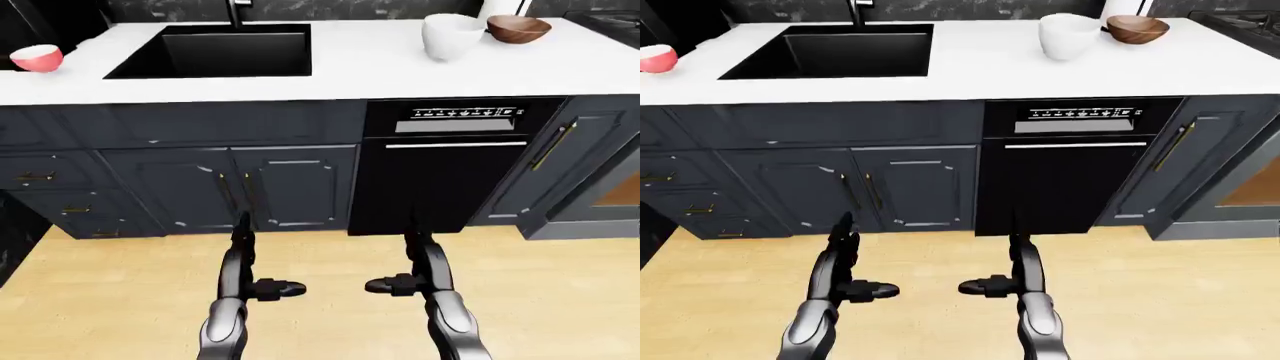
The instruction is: Stack the bowls from largest to smallest.
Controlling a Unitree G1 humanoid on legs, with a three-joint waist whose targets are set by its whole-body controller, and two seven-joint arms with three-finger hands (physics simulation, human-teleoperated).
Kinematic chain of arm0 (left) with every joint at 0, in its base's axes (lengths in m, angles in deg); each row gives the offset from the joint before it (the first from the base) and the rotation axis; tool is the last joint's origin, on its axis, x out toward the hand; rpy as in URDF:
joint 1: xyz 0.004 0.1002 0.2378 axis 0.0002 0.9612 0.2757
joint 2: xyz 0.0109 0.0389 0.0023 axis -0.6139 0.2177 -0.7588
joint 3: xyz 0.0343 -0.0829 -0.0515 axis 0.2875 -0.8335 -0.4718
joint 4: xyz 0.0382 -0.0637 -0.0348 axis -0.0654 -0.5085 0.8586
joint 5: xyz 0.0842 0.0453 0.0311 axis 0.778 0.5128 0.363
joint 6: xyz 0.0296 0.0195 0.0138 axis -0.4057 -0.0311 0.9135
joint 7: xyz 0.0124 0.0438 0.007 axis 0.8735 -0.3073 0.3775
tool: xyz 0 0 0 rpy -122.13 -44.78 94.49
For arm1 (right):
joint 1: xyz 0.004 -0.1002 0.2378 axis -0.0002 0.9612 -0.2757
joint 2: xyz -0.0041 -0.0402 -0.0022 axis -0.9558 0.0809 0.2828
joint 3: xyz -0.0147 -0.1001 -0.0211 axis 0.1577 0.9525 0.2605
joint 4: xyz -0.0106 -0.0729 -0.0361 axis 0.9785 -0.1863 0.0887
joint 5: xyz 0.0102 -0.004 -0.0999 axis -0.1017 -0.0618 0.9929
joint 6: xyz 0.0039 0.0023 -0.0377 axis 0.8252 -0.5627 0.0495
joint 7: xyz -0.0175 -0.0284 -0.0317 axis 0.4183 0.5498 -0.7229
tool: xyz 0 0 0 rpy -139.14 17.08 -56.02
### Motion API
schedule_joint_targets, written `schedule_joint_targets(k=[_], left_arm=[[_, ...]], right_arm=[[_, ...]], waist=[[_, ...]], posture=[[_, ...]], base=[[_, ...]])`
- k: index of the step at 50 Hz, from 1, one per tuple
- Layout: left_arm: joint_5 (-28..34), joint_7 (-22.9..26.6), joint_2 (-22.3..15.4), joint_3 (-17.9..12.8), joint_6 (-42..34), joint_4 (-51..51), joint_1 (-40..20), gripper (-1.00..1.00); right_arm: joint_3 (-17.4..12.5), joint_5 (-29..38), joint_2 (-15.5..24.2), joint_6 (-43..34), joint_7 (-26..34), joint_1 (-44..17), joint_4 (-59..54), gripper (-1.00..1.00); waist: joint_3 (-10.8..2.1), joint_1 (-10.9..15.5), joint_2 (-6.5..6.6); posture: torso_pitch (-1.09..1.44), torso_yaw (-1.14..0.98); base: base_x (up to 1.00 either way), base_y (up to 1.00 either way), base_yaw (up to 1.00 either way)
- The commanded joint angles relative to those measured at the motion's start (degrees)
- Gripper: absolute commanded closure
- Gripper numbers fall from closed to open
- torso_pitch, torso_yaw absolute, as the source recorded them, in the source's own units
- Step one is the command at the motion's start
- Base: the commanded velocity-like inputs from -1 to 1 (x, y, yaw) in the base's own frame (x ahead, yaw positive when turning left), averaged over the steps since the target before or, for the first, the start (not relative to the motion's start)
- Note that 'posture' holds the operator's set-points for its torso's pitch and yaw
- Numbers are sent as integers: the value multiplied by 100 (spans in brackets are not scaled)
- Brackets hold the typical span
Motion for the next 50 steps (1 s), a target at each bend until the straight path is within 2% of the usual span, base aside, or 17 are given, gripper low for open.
schedule_joint_targets(k=[1, 3, 5, 7, 8, 17, 27, 28, 30, 31, 33, 41, 43, 44, 45, 46, 50], left_arm=[[-4, 6, -26, 27, 3, 1089, 4, -100], [-12, 21, -25, -1, 29, 1012, -66, -100], [-60, 32, -35, -57, -98, 1124, -97, -100], [-71, 23, -49, -87, -180, 1161, -165, -100], [-54, 21, -52, -85, -154, 1132, -185, -100], [-9, -17, -50, 10, -1659, 2695, -388, -100], [-130, -122, -249, -235, -4114, 4323, -1746, -100], [-168, -143, -278, -265, -4216, 4349, -1841, -100], [-304, -210, -373, -408, -4602, 4433, -2237, -100], [-375, -233, -417, -455, -4678, 4405, -2365, -100], [-421, -273, -481, -393, -4728, 4388, -2422, -100], [-491, -300, -556, -401, -5181, 4592, -2754, -100], [-555, -299, -594, -464, -5272, 4619, -2818, -100], [-599, -321, -619, -512, -5387, 4707, -2874, -100], [-647, -339, -647, -545, -5507, 4820, -2917, -100], [-704, -357, -674, -606, -5563, 4808, -3014, -100], [-850, -448, -766, -690, -5458, 4637, -3109, -100]], right_arm=[[15, 84, -15, 520, -125, -291, 174, -100], [17, 63, 5, 436, -110, -282, 279, -100], [-37, 80, 22, 467, -195, -290, 295, -100], [-31, 67, 24, 435, -186, -291, 332, -100], [-30, 55, 24, 395, -182, -273, 405, -100], [-123, 103, 107, -237, -189, -363, 1094, -100], [-373, 177, 335, -2126, 7, -697, 3069, -100], [-398, 176, 340, -2190, 48, -737, 3130, -100], [-503, 130, 371, -2478, 104, -857, 3409, -100], [-569, 78, 387, -2583, 119, -912, 3510, -100], [-650, 21, 425, -2636, 120, -1026, 3499, -100], [-738, -137, 576, -3065, 37, -1324, 3793, -100], [-765, -156, 600, -3178, 40, -1362, 3904, -100], [-788, -171, 619, -3263, 43, -1389, 3988, -100], [-789, -163, 639, -3324, 44, -1413, 4046, -100], [-807, -173, 653, -3393, 44, -1452, 4095, -100], [-813, -166, 676, -3443, 5, -1591, 4094, -100]], waist=[[-5, -12, -45], [-356, 51, 6], [-106, 44, -41], [-393, 60, -36], [-423, 62, -32], [-487, 45, -24], [-528, 61, -35], [-669, 67, -15], [-103, 81, 159], [-84, 60, 239], [-253, 143, 280], [-325, 469, -43], [-384, 481, -296], [-441, 432, -567], [-411, 395, -548], [-240, 352, -441], [-278, 261, -344]], posture=[[0, 0], [0, 0], [0, 0], [0, 0], [0, 0], [0, 0], [0, 0], [0, 0], [0, 0], [0, 0], [0, 0], [0, 0], [0, 0], [0, 0], [0, 0], [0, 0], [0, 0]], base=[[0, 0, 0], [0, 0, 0], [0, 0, 0], [0, 0, 0], [0, 0, 0], [0, 0, 0], [0, 0, 0], [27, -9, 0], [68, -51, 0], [72, -56, 0], [73, -55, 0], [73, -57, 0], [73, -55, 0], [73, -56, 0], [73, -52, 0], [73, -51, 0], [74, -51, 0]])
